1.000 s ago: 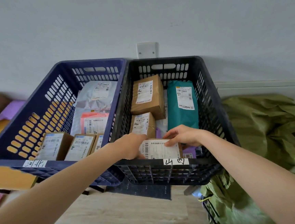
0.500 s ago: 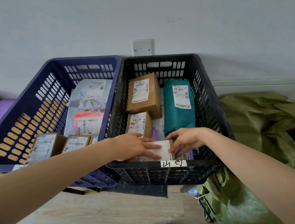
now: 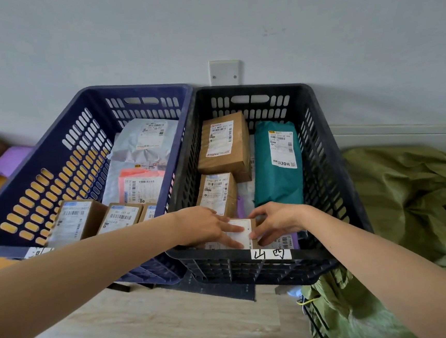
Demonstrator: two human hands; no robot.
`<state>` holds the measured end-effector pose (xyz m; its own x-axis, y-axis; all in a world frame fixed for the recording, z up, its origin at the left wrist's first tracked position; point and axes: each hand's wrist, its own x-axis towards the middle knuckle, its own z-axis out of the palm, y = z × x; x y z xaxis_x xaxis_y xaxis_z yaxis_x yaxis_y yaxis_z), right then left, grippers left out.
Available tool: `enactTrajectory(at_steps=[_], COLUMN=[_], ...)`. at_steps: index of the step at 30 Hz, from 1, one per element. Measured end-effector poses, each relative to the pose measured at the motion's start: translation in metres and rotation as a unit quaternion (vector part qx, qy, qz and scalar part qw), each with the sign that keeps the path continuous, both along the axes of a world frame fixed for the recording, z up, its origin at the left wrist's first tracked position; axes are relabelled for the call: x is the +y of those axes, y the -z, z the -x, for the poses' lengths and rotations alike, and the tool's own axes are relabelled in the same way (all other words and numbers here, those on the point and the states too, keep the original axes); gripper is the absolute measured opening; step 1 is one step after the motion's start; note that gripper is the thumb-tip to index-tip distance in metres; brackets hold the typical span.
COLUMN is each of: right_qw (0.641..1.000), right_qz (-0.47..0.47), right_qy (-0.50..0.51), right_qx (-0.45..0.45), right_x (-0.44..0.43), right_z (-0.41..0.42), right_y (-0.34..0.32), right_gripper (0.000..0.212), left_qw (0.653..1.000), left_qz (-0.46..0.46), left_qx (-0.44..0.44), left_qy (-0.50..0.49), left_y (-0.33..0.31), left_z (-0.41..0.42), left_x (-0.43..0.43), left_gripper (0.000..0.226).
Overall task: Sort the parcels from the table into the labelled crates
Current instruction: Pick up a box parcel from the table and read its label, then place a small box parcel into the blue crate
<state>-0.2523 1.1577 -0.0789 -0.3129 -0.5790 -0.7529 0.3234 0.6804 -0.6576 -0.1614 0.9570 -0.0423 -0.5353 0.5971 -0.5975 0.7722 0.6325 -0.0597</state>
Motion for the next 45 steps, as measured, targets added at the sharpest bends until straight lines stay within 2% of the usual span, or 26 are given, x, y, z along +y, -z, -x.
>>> enactTrajectory(at_steps=[7,10,16,19,21,26,35,40,43,45], right_qw=[0.988,0.981,0.983,0.982,0.973,0.920,0.882,0.807,0.839,0.846], right_qz=[-0.033,-0.032,0.010,0.039,0.056,0.113,0.130,0.082,0.145,0.162], right_qy=[-0.077,-0.090,-0.046,-0.019,0.001,0.081,0.032,0.119,0.114,0.106], right_qx=[0.126,0.169,0.176,0.185,0.224,0.367,0.452,0.573,0.512,0.496], right_x=[0.003,0.004,0.000,-0.007,-0.016,-0.051,-0.168,-0.253,-0.310,-0.348], right_z=[-0.002,0.000,0.011,0.017,0.020,0.018,-0.015,-0.042,-0.060,-0.073], right_y=[0.002,-0.003,-0.017,-0.025,-0.029,-0.045,-0.085,-0.106,-0.119,-0.125], right_gripper=[0.049,0.053,0.050,0.039,0.034,0.039,0.037,0.035,0.034,0.034], left_qw=[1.000,1.000,0.995,0.983,0.967,0.905,0.798,0.771,0.749,0.738], left_qz=[0.011,-0.006,-0.016,-0.019,-0.025,-0.091,-0.179,-0.203,-0.223,-0.239], left_qx=[0.000,0.016,0.061,0.109,0.163,0.251,0.308,0.317,0.322,0.322], left_qy=[-0.001,-0.007,-0.074,-0.147,-0.197,-0.332,-0.487,-0.514,-0.534,-0.543], left_y=[-0.001,-0.006,-0.012,-0.021,-0.031,-0.066,-0.092,-0.104,-0.112,-0.113], left_z=[0.001,-0.002,-0.012,-0.012,-0.009,-0.005,-0.055,-0.091,-0.112,-0.127], left_x=[0.004,0.003,-0.001,-0.004,-0.010,-0.037,-0.142,-0.219,-0.270,-0.303], left_gripper=[0.081,0.077,0.075,0.066,0.060,0.052,0.051,0.055,0.054,0.051])
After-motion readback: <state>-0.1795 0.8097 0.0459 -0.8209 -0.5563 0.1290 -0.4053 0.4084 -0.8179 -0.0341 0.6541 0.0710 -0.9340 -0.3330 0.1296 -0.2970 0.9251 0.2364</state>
